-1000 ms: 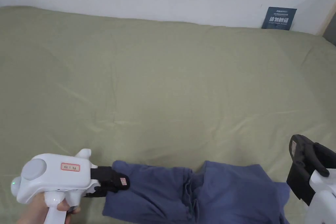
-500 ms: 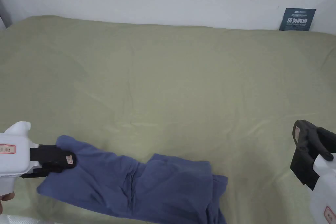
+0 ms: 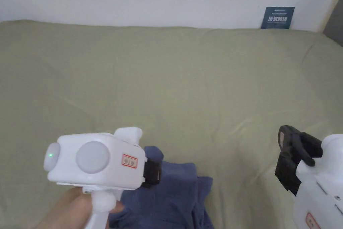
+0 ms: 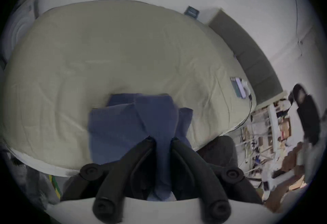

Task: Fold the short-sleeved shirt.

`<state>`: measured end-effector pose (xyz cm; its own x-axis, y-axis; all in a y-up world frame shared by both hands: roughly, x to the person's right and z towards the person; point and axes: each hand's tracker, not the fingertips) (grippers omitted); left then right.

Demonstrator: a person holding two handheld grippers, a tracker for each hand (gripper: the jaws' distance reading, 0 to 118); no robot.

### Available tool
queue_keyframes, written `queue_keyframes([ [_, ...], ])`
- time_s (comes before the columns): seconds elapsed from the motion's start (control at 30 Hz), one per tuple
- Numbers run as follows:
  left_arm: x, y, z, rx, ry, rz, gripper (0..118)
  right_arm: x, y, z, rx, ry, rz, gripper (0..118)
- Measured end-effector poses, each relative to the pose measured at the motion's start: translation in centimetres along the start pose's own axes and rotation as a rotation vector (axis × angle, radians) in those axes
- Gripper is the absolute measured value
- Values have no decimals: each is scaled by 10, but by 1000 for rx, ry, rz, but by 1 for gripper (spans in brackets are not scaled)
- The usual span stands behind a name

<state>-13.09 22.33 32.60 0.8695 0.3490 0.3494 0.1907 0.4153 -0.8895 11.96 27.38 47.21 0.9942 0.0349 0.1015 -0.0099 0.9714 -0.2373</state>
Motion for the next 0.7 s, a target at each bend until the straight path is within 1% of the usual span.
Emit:
queue_keyframes([
  [0.03, 11, -1, -17, -15, 6, -10, 17, 1, -1, 0, -4, -3, -2, 0],
  [0.07, 21, -3, -35, -15, 20, -31, 45, 3, -1, 0, -7, -5, -6, 0],
  [0.1, 27, -5, -50, -1, -4, -29, 88, 5, -2, 1, -10, -8, -10, 0],
  [0.13, 31, -6, -67, 3, -75, -21, 118, 6, -3, 1, -14, -13, -12, 0],
  [0.2, 34, -7, -90, -72, -143, 18, 118, 10, -5, 3, -26, -23, -14, 0],
  [0.3, 28, -5, -90, -18, -170, 71, 118, 14, -7, 5, -36, -35, -8, 0],
  [0.33, 20, -5, -82, -1, -190, 87, 113, 15, -8, 5, -40, -38, -6, 0],
  [0.37, 11, -6, -73, 20, -233, 97, 95, 17, -8, 5, -43, -40, -6, 0],
  [0.4, 6, -6, -61, 47, -263, 107, 85, 17, -9, 4, -45, -44, -9, 0],
  [0.47, -14, -10, -38, 116, -310, 127, 57, 18, -10, 2, -51, -42, -27, 0],
  [0.5, -22, -12, -30, 142, -325, 141, 11, 18, -11, 1, -55, -39, -38, 0],
  [0.53, -27, -16, -23, 177, -313, 158, 0, 18, -11, -1, -57, -35, -45, 0],
  [0.6, -45, -19, -16, 148, -322, 147, 0, 15, -13, -3, -60, -28, -53, 0],
  [0.7, -56, -29, -28, 90, -371, 195, 0, 10, -16, -8, -72, -9, -58, 0],
])
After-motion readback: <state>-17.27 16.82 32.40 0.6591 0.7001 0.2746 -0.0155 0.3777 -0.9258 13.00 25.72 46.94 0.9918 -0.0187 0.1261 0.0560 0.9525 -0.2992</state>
